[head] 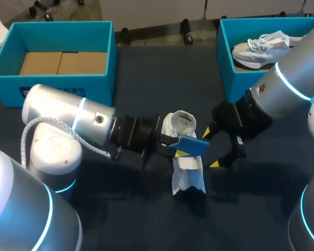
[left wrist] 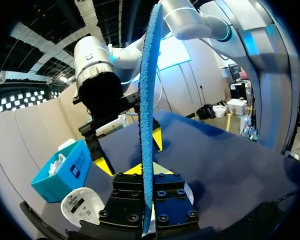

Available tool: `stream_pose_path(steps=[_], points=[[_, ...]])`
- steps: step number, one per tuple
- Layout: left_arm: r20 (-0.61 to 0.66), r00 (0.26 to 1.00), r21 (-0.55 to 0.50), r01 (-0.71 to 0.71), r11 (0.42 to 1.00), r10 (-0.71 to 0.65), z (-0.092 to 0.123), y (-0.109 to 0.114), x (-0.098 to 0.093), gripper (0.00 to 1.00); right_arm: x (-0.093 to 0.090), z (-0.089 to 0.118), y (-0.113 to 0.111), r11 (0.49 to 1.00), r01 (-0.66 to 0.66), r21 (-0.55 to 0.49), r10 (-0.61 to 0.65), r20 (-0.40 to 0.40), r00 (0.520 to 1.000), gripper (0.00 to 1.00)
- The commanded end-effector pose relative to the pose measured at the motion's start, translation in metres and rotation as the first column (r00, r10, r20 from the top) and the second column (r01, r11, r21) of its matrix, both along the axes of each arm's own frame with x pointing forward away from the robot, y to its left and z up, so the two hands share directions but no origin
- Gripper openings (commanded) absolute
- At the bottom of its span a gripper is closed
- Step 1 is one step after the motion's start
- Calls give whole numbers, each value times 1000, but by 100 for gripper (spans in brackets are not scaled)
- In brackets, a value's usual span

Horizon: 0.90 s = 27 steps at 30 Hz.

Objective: Take the shoe out of the shoebox, open the shoe tongue, remove and reinsert the insole, then place the shoe into the shoebox

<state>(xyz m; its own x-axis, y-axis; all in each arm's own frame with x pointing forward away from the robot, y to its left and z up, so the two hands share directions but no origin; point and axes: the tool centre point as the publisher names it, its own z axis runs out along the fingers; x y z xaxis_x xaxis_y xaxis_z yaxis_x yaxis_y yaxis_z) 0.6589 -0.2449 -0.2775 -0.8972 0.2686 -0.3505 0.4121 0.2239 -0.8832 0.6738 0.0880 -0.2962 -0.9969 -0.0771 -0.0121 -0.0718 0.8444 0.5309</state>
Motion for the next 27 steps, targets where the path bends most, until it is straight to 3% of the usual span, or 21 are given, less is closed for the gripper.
stream_pose_path(steps=[1, 12, 27], points=[[10, 1000, -1, -7, 1000, 7, -5, -2, 1, 0, -1, 0, 0, 1000, 1, -1, -1, 2, 1000, 100], [15, 1000, -30, -19, 999, 19, -1, 0, -1, 0, -1, 0, 0, 1000, 1, -1, -1, 2, 1000, 100], [109, 994, -63, 1, 998, 5, 0, -17, -8, 0, -1, 0, 0, 1000, 1, -1, -1, 2, 1000, 100]])
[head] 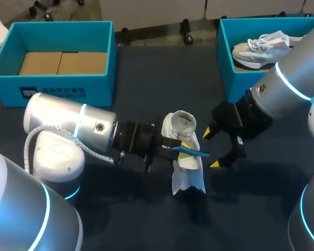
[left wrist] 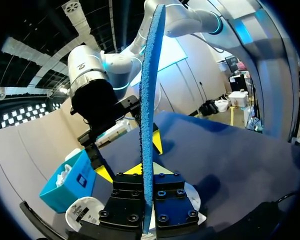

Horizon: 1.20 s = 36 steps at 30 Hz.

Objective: Take the shoe out of the shoebox, open the shoe tongue, remove and reinsert the insole, then place the shoe into the shoebox

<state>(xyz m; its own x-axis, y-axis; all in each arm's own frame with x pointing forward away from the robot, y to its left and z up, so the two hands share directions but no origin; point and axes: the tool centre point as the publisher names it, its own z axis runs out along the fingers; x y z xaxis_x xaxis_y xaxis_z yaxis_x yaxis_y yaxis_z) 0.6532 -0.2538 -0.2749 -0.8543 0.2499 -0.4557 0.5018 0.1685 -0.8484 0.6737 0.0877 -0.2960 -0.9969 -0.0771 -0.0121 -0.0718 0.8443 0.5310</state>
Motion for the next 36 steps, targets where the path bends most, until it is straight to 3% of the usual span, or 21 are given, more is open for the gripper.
stream_pose_path(steps=[1, 10, 36], points=[[13, 1000, -5, -12, 1000, 12, -3, -10, -2, 0, -1, 0, 1, 1000, 1, -1, -1, 2, 1000, 100], [-2, 1000, -21, -25, 999, 25, -9, -21, -1, 0, -1, 0, 1, 1000, 1, -1, -1, 2, 1000, 100], [75, 997, 12, -38, 999, 37, -30, -20, 18, 0, -1, 0, 1, 1000, 1, -1, -1, 2, 1000, 100]])
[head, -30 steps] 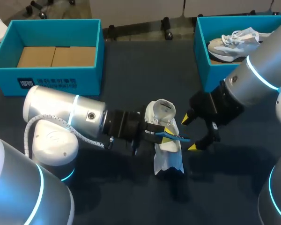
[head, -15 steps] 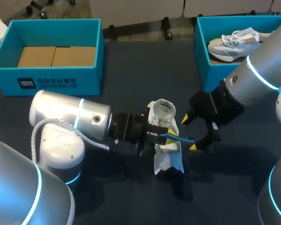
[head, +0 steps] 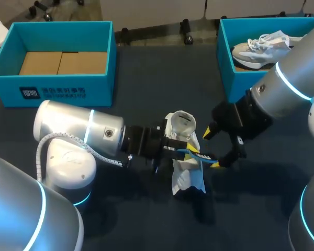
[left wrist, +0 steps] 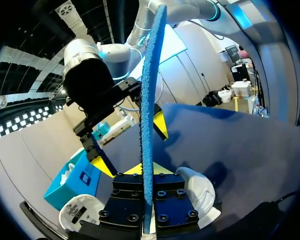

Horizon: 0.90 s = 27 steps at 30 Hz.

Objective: Take the shoe out of the shoebox, open the shoe tongue, remove and reinsert the insole, then place the shoe into the shoebox

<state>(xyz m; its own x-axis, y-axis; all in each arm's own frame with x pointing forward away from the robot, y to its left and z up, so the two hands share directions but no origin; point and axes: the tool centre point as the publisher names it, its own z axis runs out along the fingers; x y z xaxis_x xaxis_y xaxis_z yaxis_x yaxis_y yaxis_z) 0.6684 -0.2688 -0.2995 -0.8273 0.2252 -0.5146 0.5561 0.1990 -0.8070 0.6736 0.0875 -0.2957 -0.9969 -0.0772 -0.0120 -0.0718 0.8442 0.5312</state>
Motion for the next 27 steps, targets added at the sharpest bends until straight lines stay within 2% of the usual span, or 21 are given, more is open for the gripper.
stream_pose_path(steps=[1, 27], points=[[0, 1000, 1, -1, 1000, 1, -6, -5, 3, 0, -1, -1, 1, 1000, 1, -1, -1, 2, 1000, 100], [15, 999, 6, -42, 999, 42, -39, -9, 33, 0, -1, -1, 1, 1000, 1, -1, -1, 2, 1000, 100]])
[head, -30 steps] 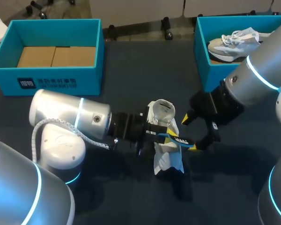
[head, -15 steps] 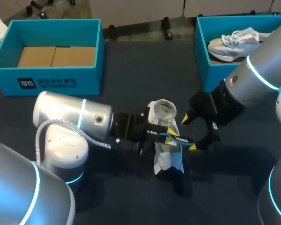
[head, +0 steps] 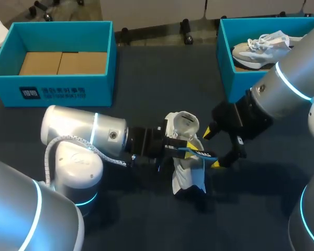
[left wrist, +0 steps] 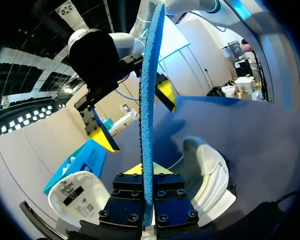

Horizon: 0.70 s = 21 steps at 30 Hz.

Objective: Take the shoe out of the shoebox, open the shoe tongue, remove and reinsert the insole, then place the shoe into the shoebox

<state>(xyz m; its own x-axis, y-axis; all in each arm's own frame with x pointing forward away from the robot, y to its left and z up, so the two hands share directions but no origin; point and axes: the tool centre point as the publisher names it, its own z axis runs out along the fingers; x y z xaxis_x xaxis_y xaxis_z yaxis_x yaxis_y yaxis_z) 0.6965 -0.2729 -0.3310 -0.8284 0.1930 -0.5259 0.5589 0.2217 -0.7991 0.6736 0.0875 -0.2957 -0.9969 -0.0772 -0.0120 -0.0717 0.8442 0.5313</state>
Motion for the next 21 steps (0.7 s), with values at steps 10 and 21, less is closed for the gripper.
stream_pose_path(steps=[10, 21], points=[[-1, 1000, 29, -17, 999, 17, -16, 2, 9, 0, -1, -1, 1, 1000, 1, -1, -1, 2, 1000, 100], [-3, 1000, -25, 0, 1000, 0, 6, 1, -1, 36, -1, -1, 1, 1000, 1, -1, -1, 2, 1000, 100]])
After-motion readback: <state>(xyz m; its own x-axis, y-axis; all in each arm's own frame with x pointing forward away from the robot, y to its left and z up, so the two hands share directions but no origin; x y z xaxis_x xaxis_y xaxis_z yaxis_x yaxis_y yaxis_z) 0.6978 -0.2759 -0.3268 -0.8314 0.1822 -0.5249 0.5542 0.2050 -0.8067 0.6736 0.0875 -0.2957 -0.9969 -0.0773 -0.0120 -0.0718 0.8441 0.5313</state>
